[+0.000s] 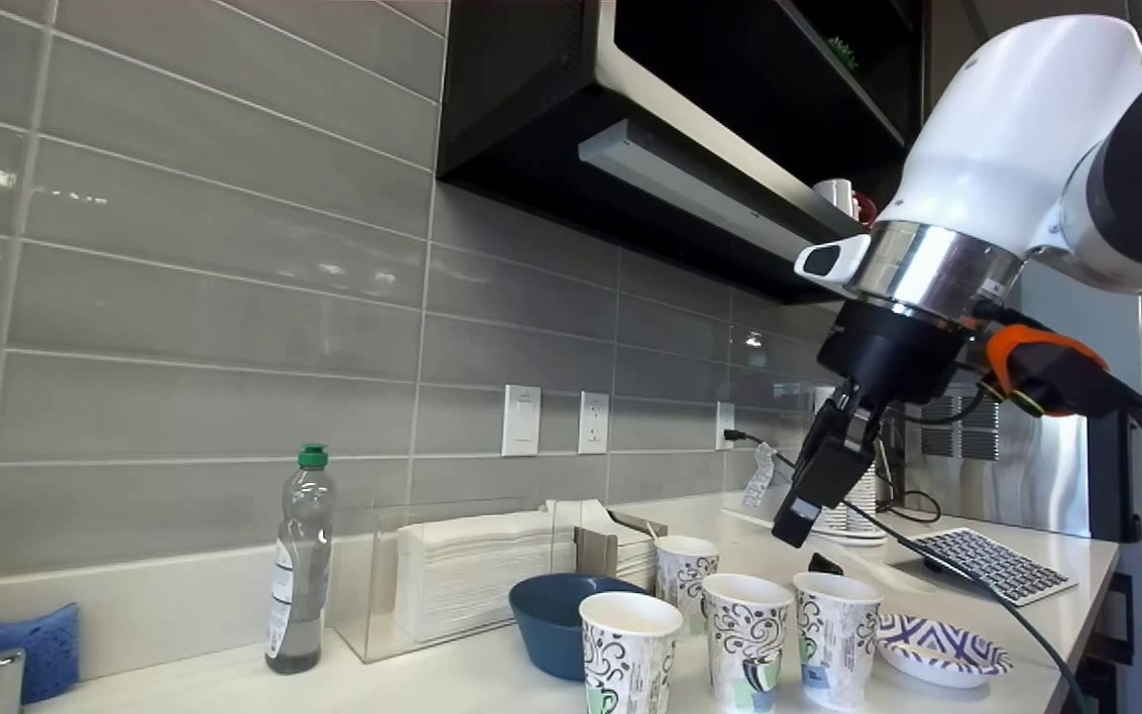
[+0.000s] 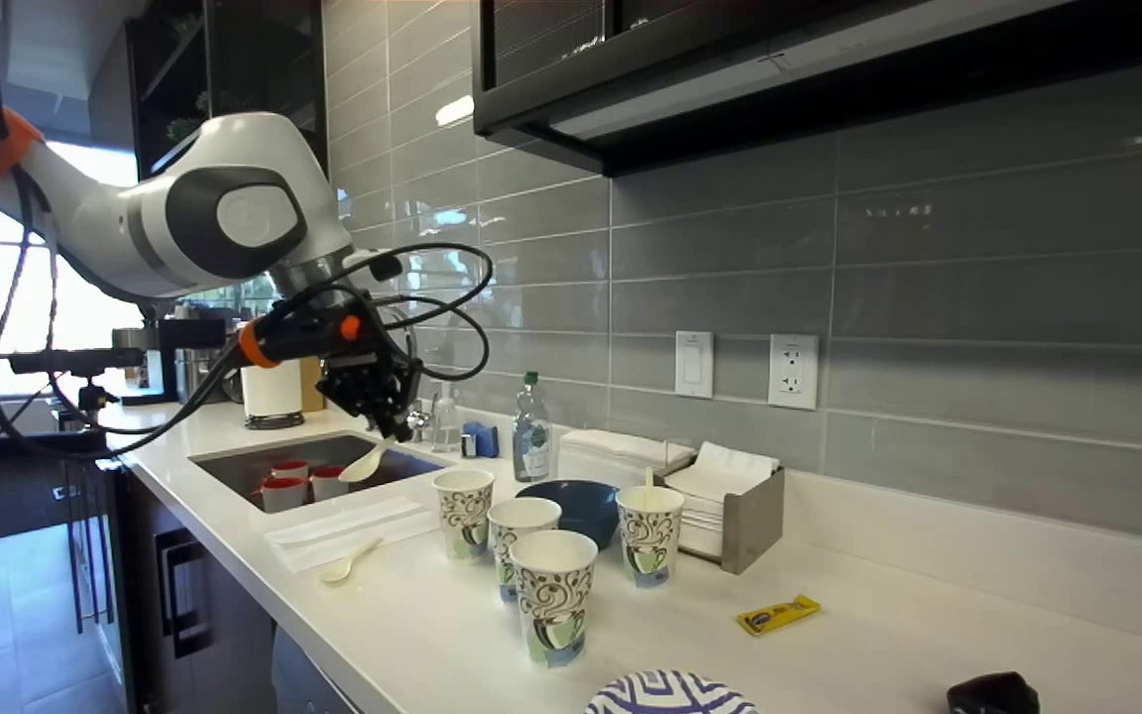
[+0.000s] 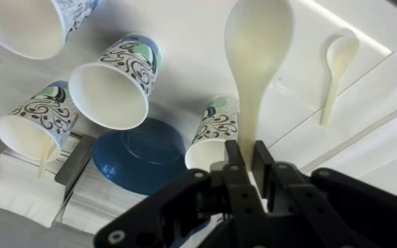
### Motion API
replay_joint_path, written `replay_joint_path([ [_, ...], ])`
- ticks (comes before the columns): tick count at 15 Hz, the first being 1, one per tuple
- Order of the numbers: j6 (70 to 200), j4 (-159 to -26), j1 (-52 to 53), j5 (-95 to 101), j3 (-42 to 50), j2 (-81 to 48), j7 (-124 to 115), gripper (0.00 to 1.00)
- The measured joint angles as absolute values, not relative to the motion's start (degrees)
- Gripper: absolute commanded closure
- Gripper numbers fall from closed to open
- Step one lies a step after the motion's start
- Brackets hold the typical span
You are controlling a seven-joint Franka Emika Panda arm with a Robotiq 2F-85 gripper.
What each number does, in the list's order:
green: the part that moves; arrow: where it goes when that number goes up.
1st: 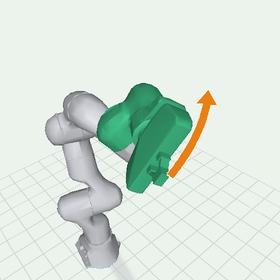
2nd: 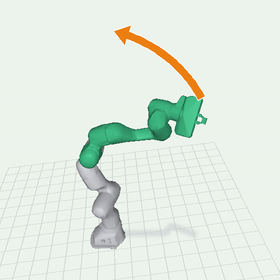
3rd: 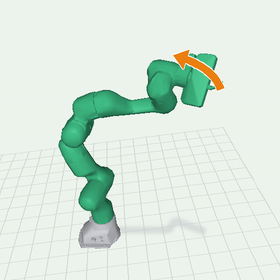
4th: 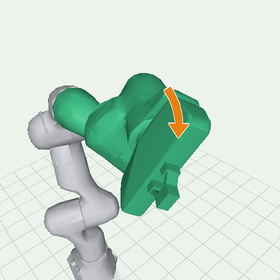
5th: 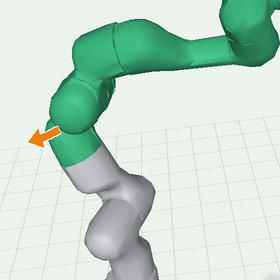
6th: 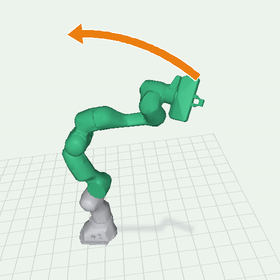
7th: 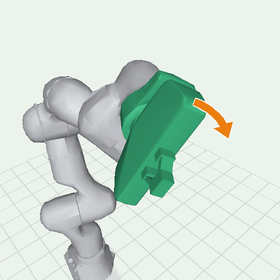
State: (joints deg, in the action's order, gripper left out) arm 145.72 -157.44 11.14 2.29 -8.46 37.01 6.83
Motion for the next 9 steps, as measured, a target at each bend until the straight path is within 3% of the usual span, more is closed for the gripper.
replay_joint_path([
  [9,145.6,-156.0,12.9,5.1,-9.8,22.8,8.8,0.97],
])
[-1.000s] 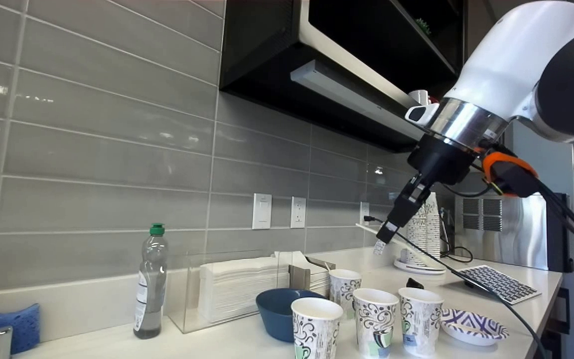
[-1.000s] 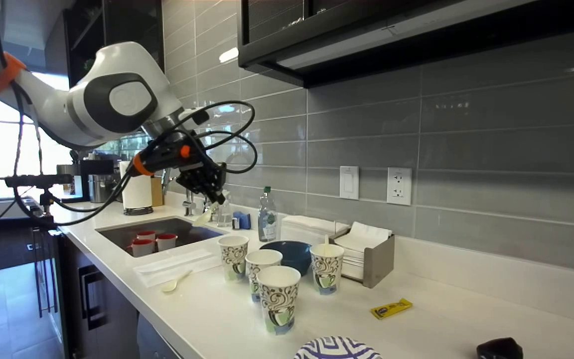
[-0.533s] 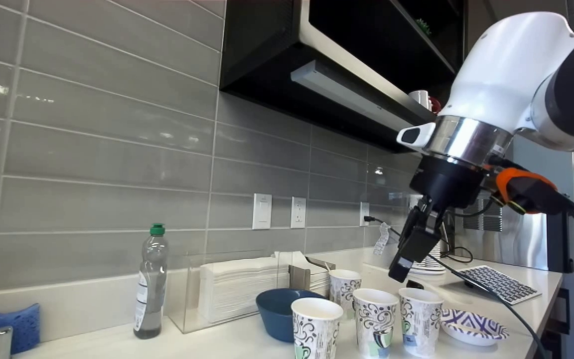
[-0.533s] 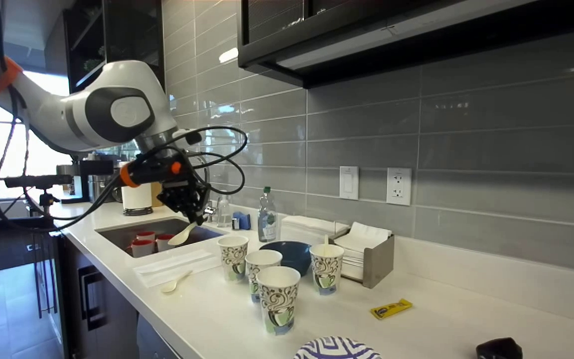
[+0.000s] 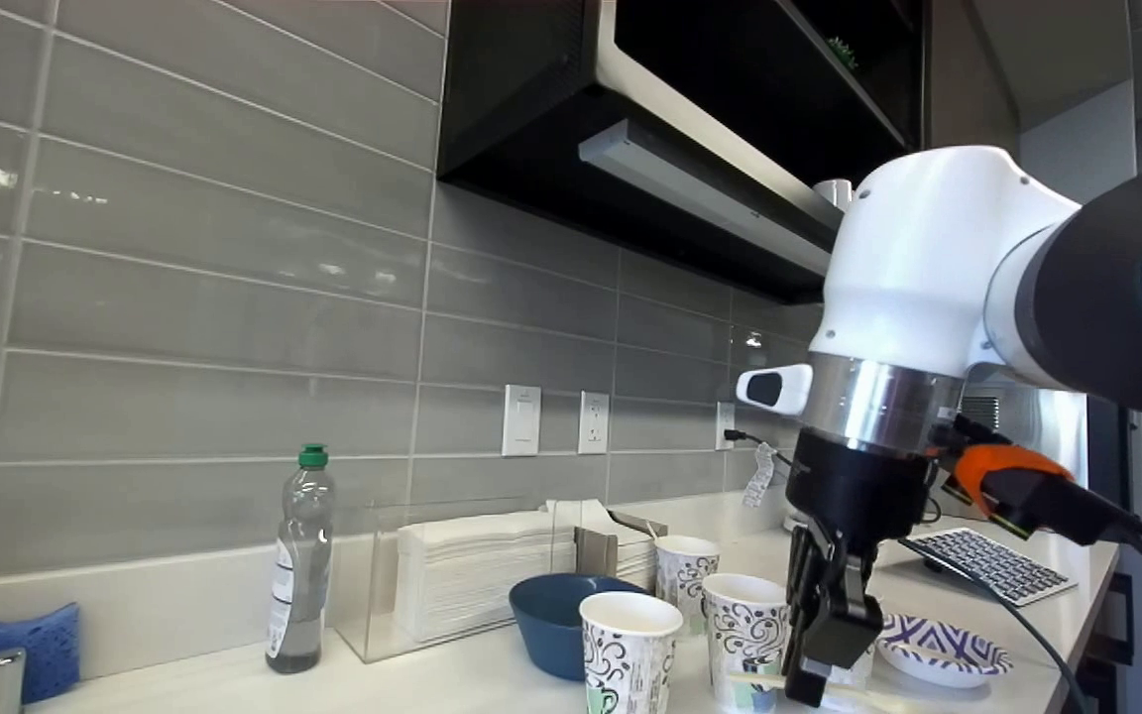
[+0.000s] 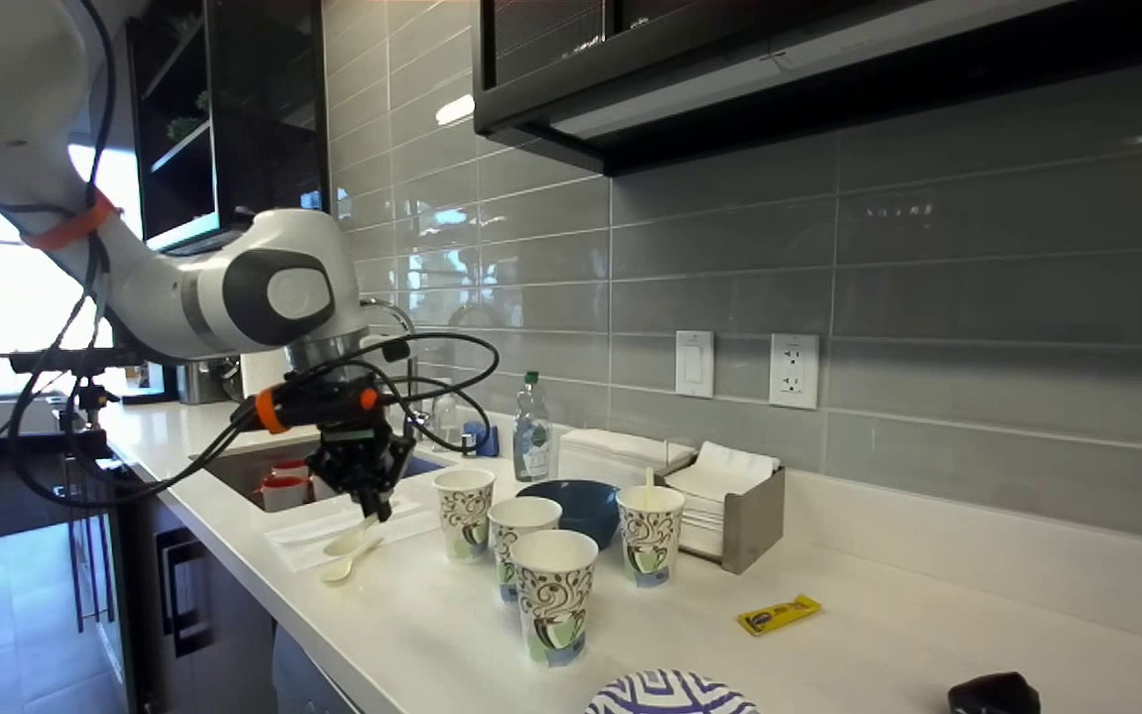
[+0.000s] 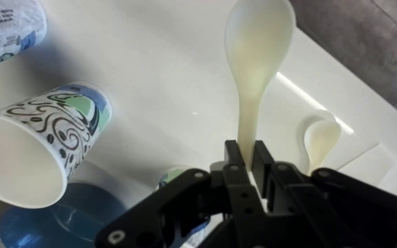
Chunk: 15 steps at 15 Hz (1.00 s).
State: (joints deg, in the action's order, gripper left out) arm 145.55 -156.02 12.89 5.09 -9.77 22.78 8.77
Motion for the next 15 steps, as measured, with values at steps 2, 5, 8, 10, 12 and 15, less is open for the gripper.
replay_joint_path([
  [2,145.6,-154.8,12.8,6.8,-10.1,19.2,8.8,0.97],
  [5,145.6,-152.8,12.8,8.5,-10.3,14.9,8.8,0.97],
  [8,146.2,-151.0,12.8,9.2,-10.3,11.8,8.9,0.97],
  [10,147.8,-150.2,12.8,9.2,-10.3,10.1,9.1,0.97],
  [12,149.9,-149.5,12.8,9.2,-10.3,8.2,9.1,0.97],
  [15,152.6,-148.9,12.8,9.2,-10.3,5.6,9.1,0.87],
])
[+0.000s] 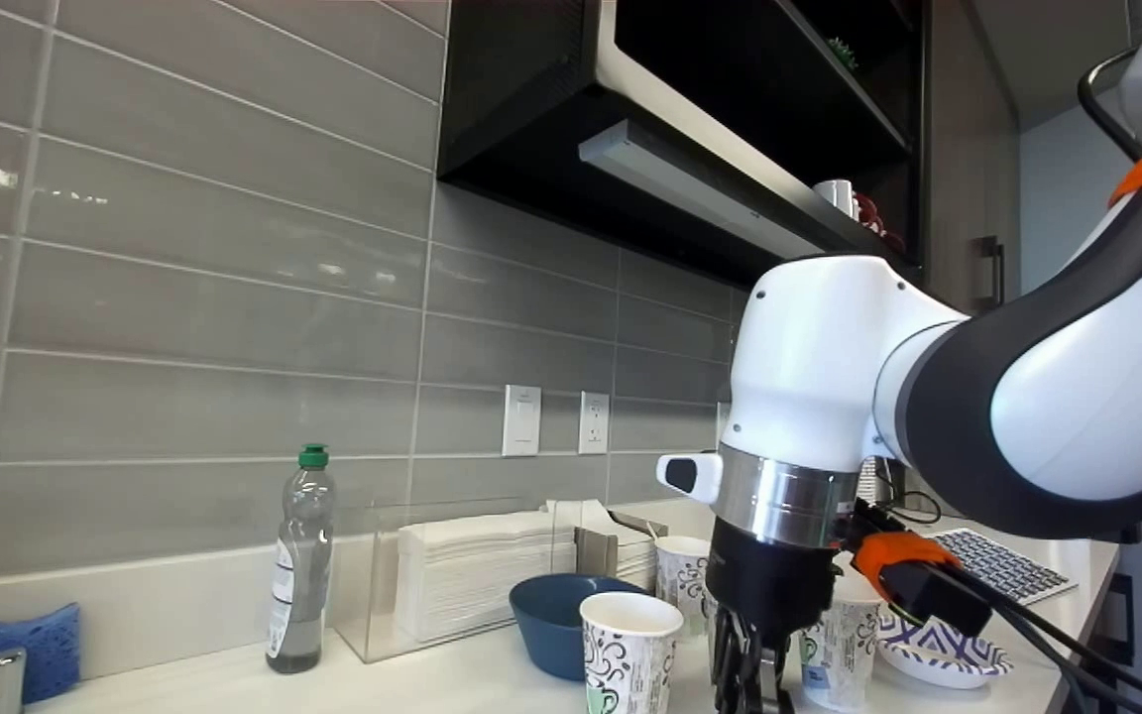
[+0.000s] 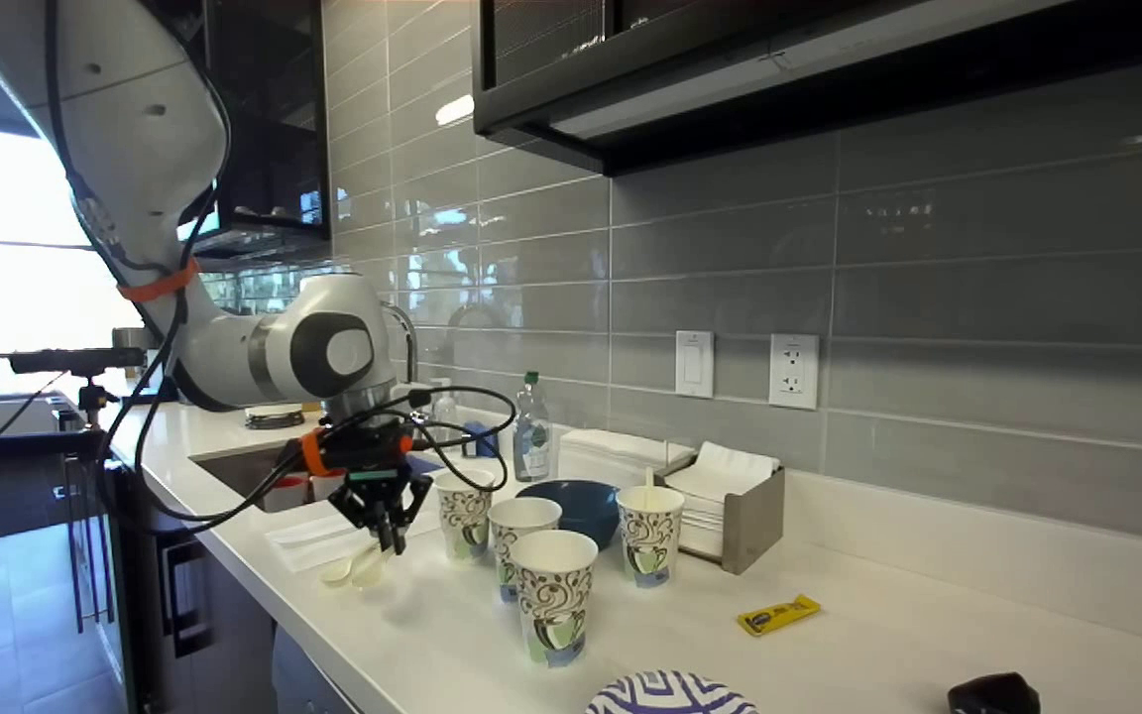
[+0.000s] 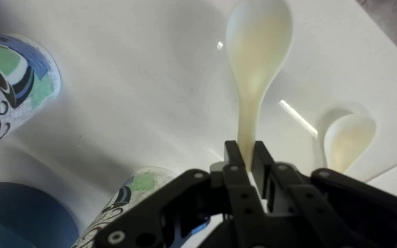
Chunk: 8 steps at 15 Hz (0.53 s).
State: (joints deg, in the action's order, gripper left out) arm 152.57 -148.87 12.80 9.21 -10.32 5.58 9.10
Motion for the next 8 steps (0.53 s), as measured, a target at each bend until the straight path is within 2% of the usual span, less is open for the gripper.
replay_joint_path([
  [1,152.9,-148.7,12.8,9.2,-10.3,5.1,9.1,0.87],
  [2,152.9,-148.5,12.8,9.2,-10.3,4.7,9.1,0.97],
  [8,152.9,-148.9,12.6,9.0,-10.2,4.7,9.0,0.97],
])
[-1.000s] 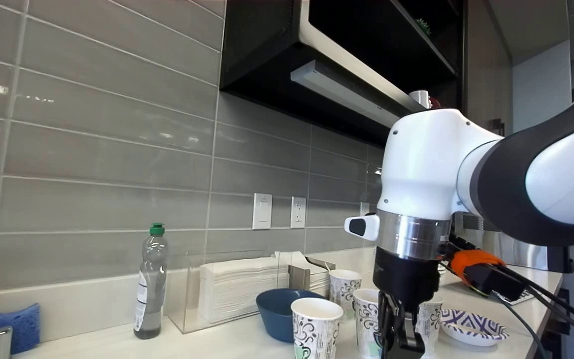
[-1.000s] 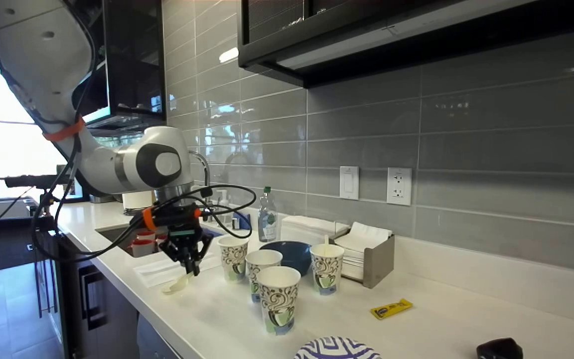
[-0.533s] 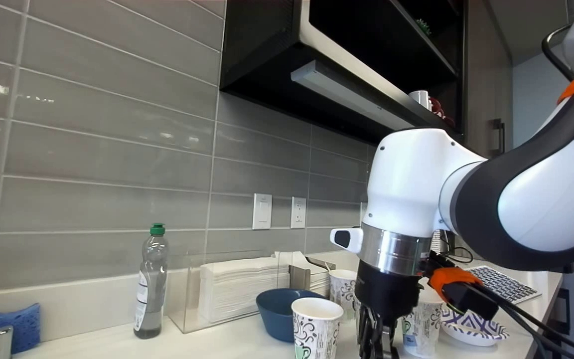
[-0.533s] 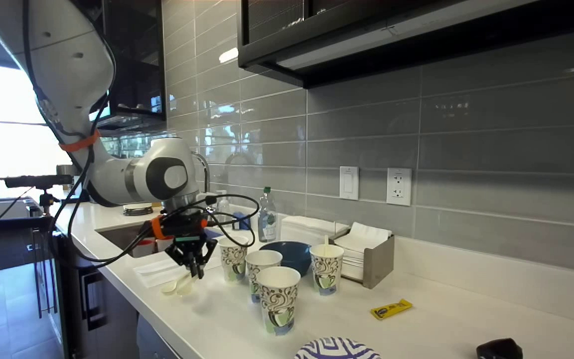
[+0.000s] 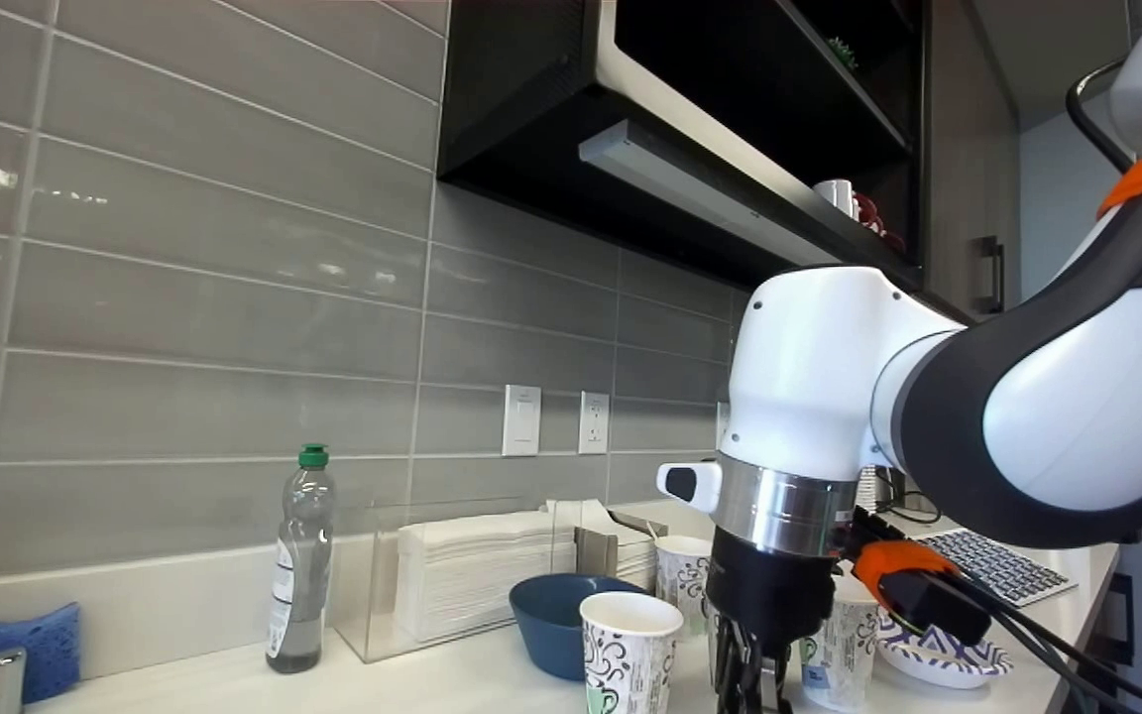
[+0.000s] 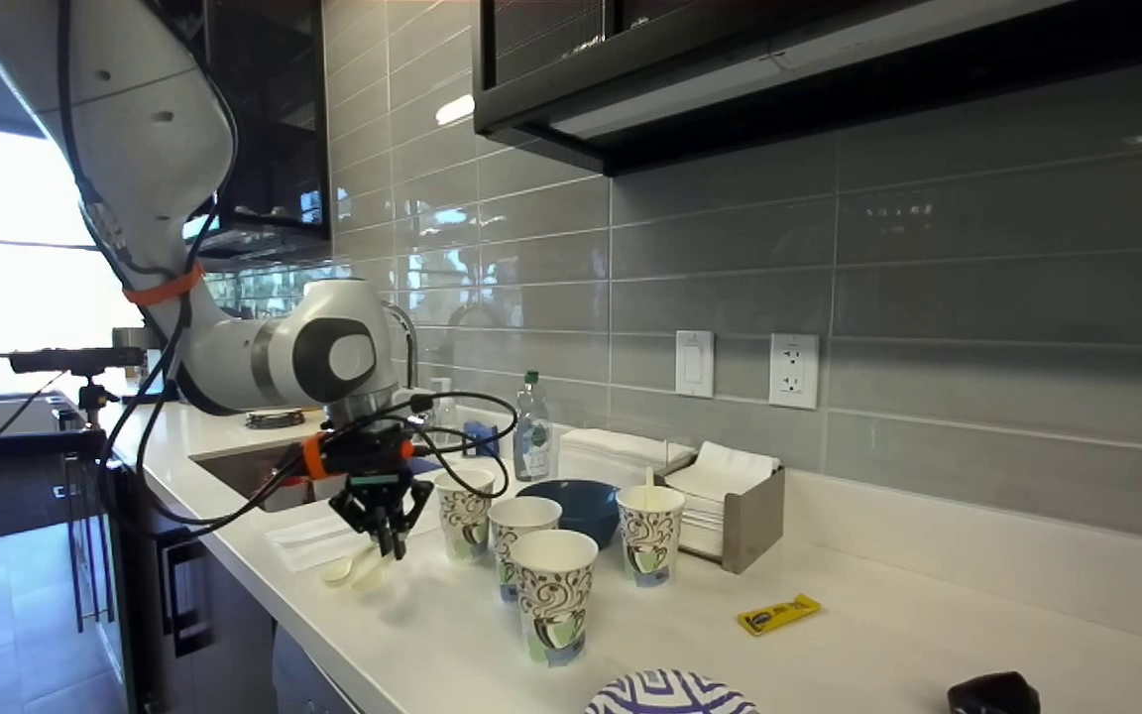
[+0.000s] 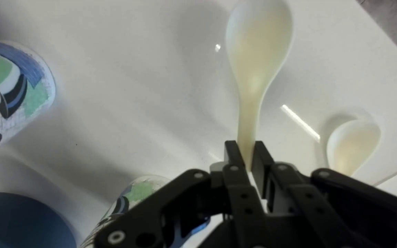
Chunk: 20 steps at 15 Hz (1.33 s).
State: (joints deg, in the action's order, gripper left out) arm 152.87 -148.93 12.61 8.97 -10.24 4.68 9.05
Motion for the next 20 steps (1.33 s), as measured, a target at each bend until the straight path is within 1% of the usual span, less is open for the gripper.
replay_joint_path([
  [11,152.9,-150.2,12.6,8.3,-10.2,3.2,9.1,0.97],
  [12,152.9,-150.2,12.6,8.3,-10.2,2.9,9.1,0.62],
  [13,152.9,-150.2,12.6,8.3,-10.2,2.7,9.1,0.61],
  [16,152.9,-150.2,12.6,8.0,-10.2,2.4,9.1,0.42],
  [17,152.9,-150.2,12.6,8.0,-10.2,2.5,9.1,0.34],
  [20,152.2,-150.3,12.6,8.0,-10.3,4.3,8.9,0.14],
])
